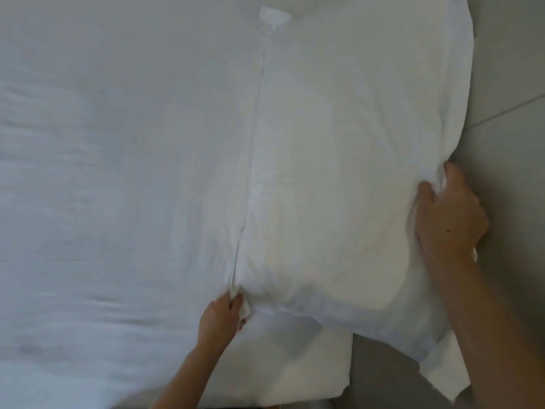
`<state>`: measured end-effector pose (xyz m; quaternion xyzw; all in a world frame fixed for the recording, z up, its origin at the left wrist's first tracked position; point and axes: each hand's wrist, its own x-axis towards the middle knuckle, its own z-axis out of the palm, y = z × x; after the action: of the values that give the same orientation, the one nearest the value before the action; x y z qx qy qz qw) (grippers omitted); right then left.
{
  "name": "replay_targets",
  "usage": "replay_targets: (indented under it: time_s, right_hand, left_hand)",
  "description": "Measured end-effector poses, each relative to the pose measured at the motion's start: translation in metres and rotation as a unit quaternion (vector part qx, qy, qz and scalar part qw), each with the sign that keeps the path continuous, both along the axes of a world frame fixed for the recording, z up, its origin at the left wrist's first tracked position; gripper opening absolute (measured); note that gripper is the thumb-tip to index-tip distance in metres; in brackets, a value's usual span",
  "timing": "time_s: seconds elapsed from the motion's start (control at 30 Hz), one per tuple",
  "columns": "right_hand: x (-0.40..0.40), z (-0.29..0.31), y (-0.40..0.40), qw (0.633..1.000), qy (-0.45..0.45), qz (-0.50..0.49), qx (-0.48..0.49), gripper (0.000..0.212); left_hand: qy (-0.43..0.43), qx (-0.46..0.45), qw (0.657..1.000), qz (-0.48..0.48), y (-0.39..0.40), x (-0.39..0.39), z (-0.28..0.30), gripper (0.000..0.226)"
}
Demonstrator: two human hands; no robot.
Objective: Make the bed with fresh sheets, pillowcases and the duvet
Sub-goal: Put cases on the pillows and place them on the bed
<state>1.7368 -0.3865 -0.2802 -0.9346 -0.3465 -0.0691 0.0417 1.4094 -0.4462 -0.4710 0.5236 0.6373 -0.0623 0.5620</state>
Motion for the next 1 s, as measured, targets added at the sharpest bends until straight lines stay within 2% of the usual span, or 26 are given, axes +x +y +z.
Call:
replay_targets:
  time_s: [0.1,0.17,0.3,0.37,0.47,0.6,0.77,0.9,1.0]
  right_hand:
    - [-0.01,0.004,-0.02,0.999,-0.028,0.023,-0.04,0.044]
    - [-0.016,0.006,-0.037,0.996,-0.042,0.044,-0.064,0.046]
    - [-0.022,0.015,-0.062,0.988,-0.04,0.102,-0.106,0.056]
    - [-0.029,0.024,-0.071,0.986,-0.032,0.109,-0.125,0.056]
    - [-0.051,0.046,-0.084,0.981,0.013,0.09,-0.169,0.055]
    - [-0.088,0.083,-0.1,0.974,0.08,0.121,-0.175,0.058]
    - [-0.145,0.123,-0.116,0.964,0.152,0.144,-0.162,0.053]
    - [-0.215,0.148,-0.116,0.939,0.18,0.235,-0.173,0.053]
    - [-0.282,0.158,-0.114,0.909,0.218,0.312,-0.17,0.052]
  left_hand:
    - [-0.019,-0.058,0.997,0.055,-0.014,-0.004,0.003,0.031]
    - [-0.003,-0.088,0.996,0.019,-0.012,-0.009,0.012,0.029]
    - [0.097,-0.145,0.983,-0.052,0.01,-0.025,0.038,0.027]
    - [0.127,-0.126,0.979,-0.102,0.022,-0.035,0.063,0.025]
    - [0.172,-0.027,0.976,-0.131,0.031,-0.053,0.114,0.032]
    - [0.146,0.025,0.988,-0.051,0.035,-0.086,0.179,0.029]
    - [0.084,0.037,0.996,0.004,0.005,-0.149,0.258,0.013]
    - [0.091,0.067,0.992,0.046,-0.05,-0.223,0.317,0.023]
    - [0.116,0.108,0.979,0.127,-0.097,-0.29,0.343,0.025]
